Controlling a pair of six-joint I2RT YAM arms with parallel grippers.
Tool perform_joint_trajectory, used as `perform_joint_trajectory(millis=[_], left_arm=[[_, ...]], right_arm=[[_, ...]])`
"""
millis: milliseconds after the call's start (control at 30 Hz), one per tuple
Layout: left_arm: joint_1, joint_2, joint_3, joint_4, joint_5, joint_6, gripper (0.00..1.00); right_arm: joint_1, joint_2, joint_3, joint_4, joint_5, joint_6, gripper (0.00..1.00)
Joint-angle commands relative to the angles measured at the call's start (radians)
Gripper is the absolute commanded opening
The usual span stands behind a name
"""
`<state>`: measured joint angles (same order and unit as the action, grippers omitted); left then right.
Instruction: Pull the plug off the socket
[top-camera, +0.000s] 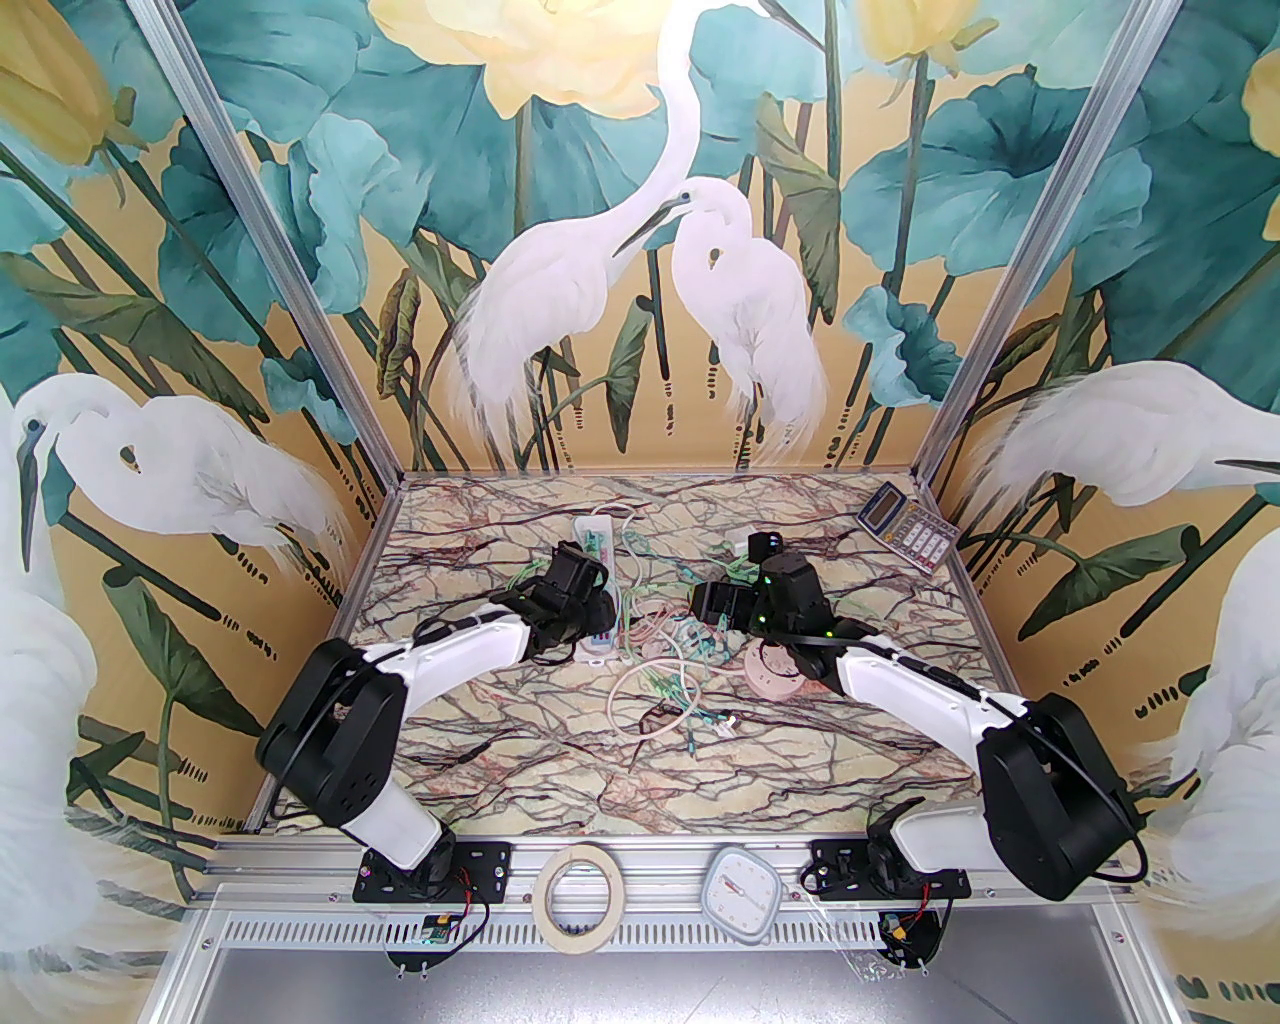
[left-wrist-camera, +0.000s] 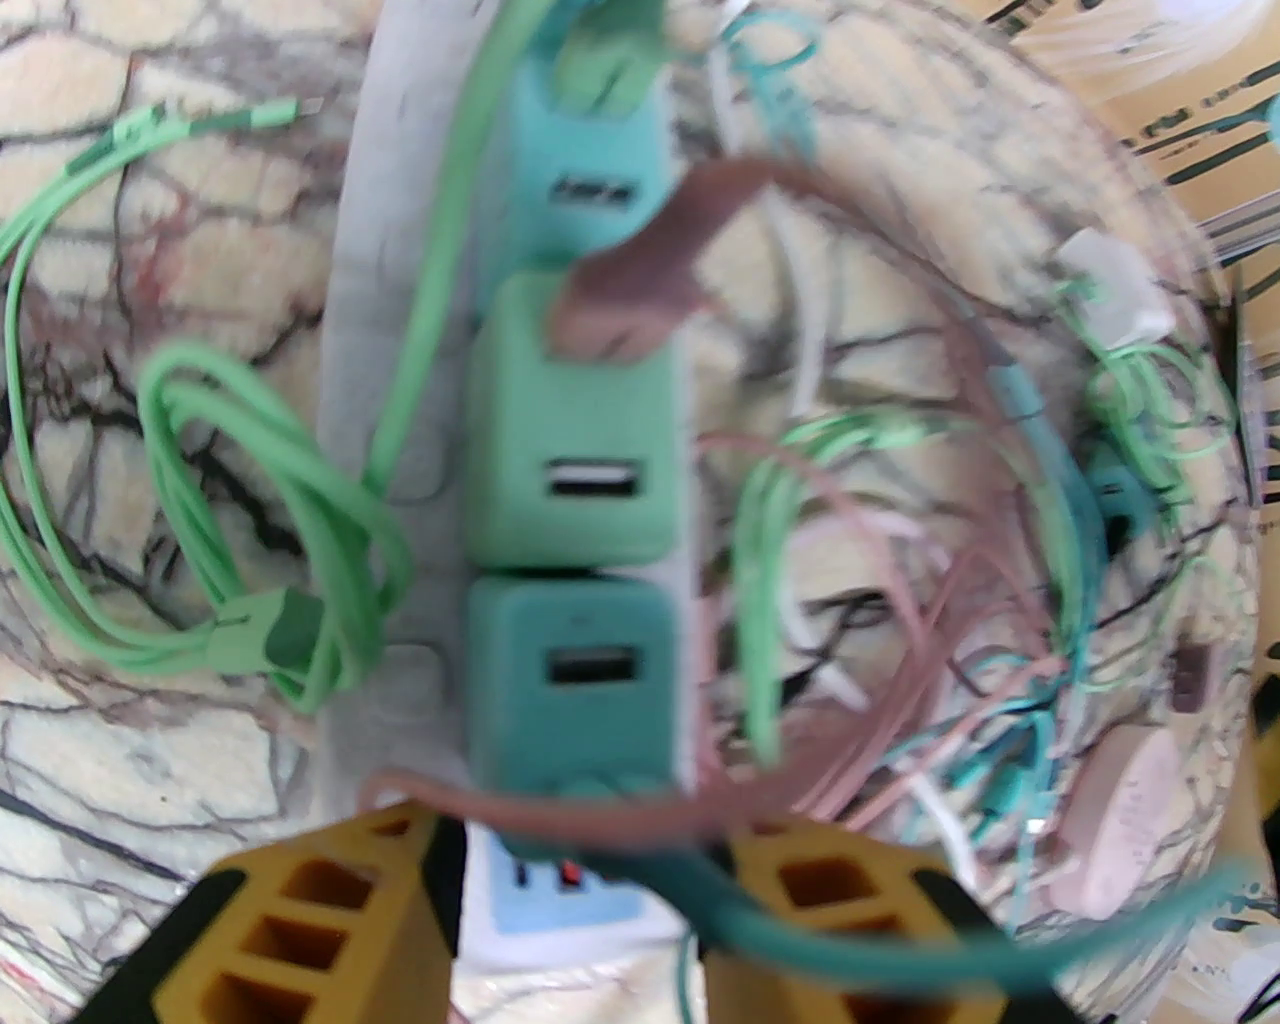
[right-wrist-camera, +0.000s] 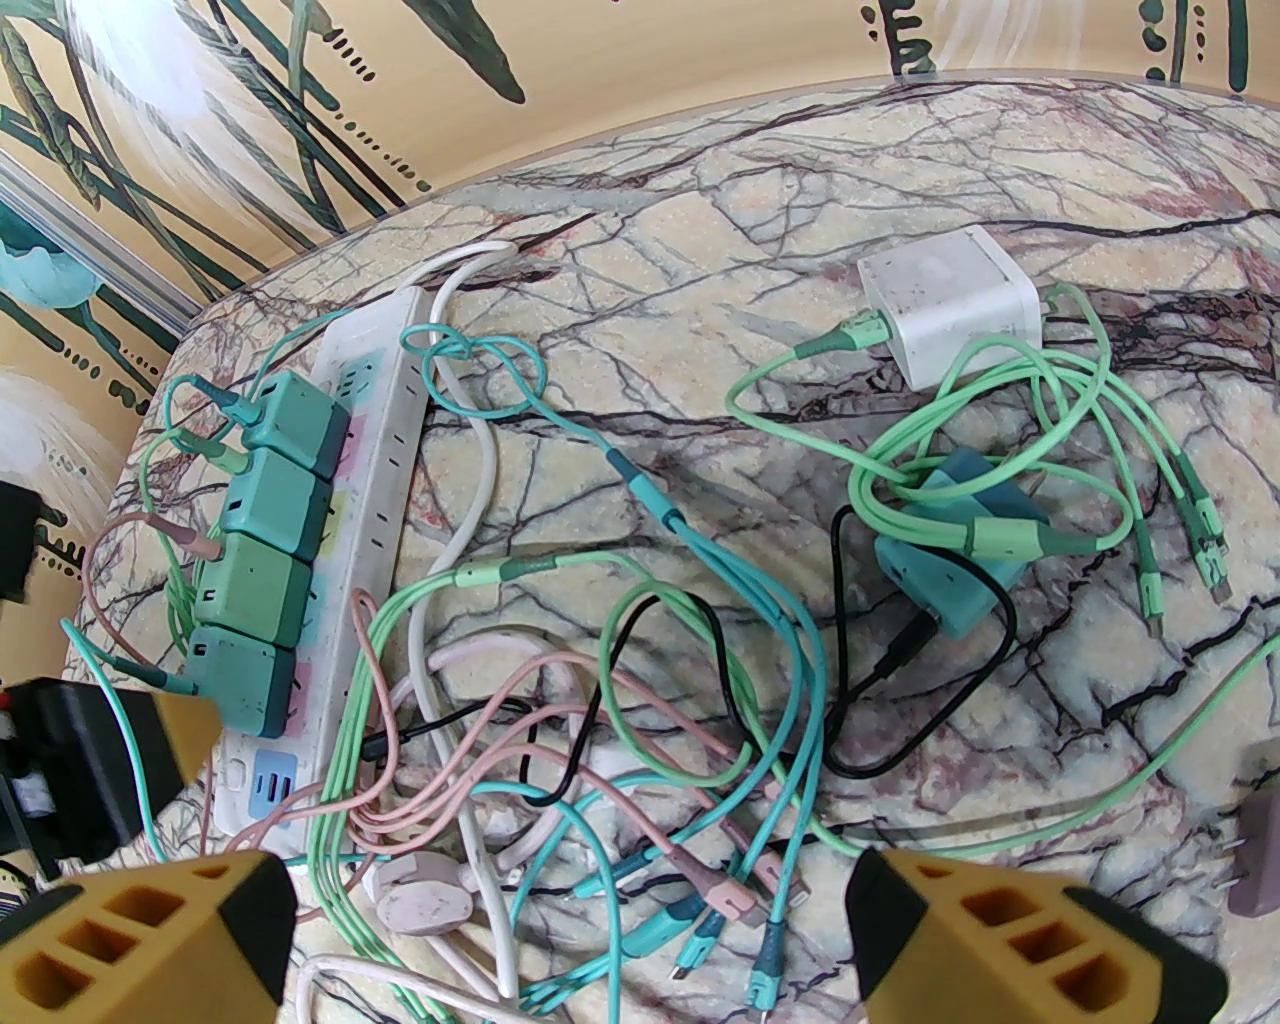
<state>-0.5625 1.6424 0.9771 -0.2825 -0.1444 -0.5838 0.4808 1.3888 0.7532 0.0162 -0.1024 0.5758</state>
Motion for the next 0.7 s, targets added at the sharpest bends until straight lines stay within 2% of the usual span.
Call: perform_joint_trajectory(millis=[0,333,500,567,667], left_arm=[[0.000,0.019,0.023,-0.012,-0.034,-0.015,0.45],[0.000,0.164,0.157,-0.120,-0.105,0.012,0.44],[-0.004,0.168,0.170,-0.129,-0.111,0.028,0.23],[-0.007,0.155,0.161,-0.128,-0.118,0.045,0.18],[-0.007,0.133,0.144,-0.125,-0.115,0.095,0.17]], right_arm=[[0.007,0.012,0.009,-0.004,-0.008,0.012,0.99],[0.008,0.018,0.011,0.000,-0.017,0.012,0.99],[0.011,0.024,0.015,0.007,-0.038,0.007,1.00],[0.016,0.034,0.018,0.017,-0.051,0.003,1.00],[0.031,0.070,0.041,0.037,-0.092,0.008,0.95]])
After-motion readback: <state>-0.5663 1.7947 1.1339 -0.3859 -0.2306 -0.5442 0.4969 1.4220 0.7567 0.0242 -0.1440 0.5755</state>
